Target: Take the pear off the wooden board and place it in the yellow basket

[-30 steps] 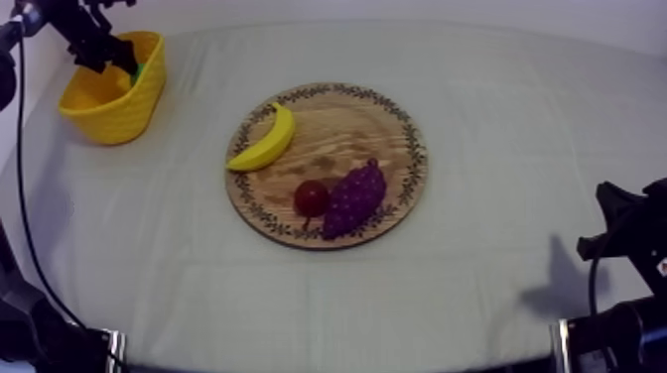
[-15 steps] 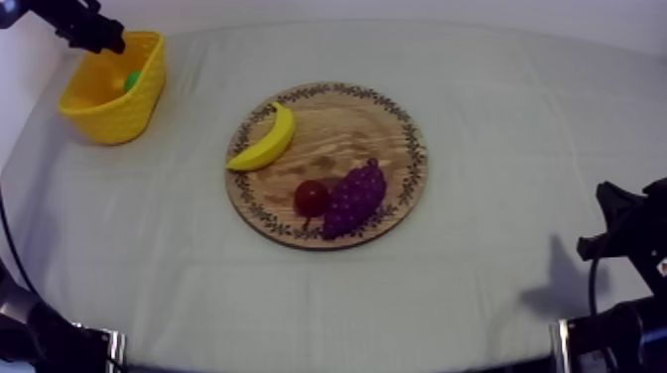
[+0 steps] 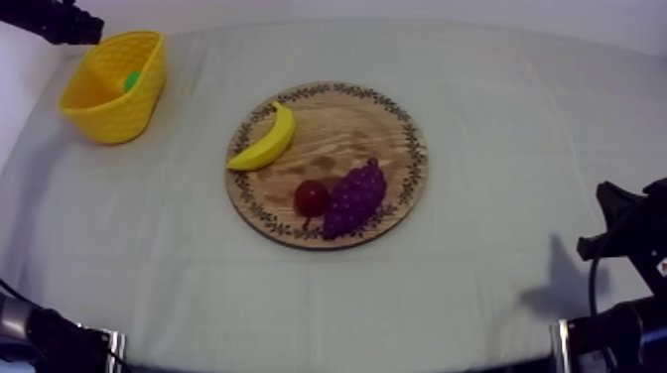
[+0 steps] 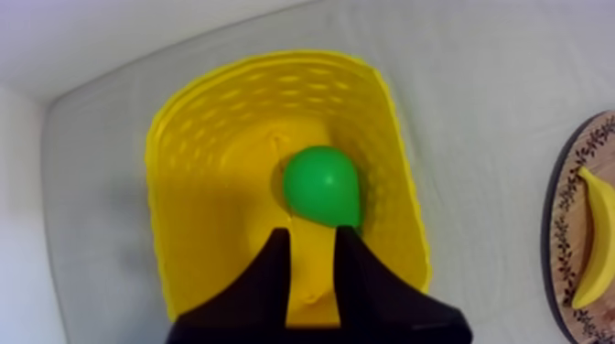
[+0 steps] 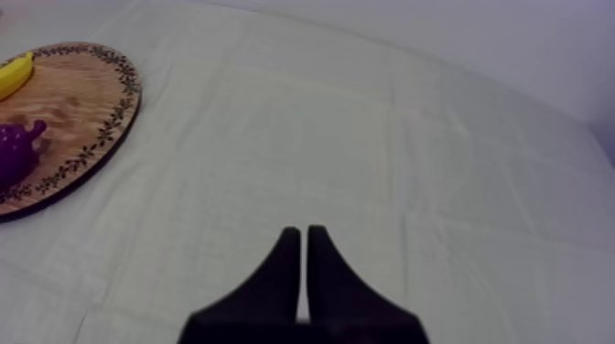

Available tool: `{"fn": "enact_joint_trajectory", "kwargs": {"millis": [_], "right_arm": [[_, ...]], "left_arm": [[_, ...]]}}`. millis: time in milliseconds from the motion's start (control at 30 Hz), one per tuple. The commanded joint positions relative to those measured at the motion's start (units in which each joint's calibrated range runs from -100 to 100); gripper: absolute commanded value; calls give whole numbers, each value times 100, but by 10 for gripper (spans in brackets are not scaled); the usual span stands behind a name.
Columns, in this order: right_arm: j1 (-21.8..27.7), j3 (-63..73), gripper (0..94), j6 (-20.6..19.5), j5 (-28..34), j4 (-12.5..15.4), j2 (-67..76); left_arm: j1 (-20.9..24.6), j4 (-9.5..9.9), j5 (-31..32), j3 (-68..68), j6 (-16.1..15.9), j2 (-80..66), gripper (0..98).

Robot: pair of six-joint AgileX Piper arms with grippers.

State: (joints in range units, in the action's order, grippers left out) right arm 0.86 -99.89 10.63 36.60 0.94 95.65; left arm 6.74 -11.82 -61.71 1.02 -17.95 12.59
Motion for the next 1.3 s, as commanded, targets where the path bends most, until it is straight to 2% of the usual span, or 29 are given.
{"fn": "enact_joint_trajectory", "kwargs": {"millis": [0,367,833,1100,1267], "right_arm": [[-2,0,4,6,1,1,2],[-2,0,4,4,1,1,2],[-2,0,4,4,1,1,2],[-2,0,4,5,1,1,2],[-2,0,4,6,1,1,2]], "left_arm": [[-30,0,334,703,13,-606,131],[-217,-8,1413,2748,-94,-2598,13],[-587,138,2268,5007,-309,-4797,2],[-749,379,2537,6445,-67,-6245,1],[-776,319,2390,7059,-131,-7227,1]]}}
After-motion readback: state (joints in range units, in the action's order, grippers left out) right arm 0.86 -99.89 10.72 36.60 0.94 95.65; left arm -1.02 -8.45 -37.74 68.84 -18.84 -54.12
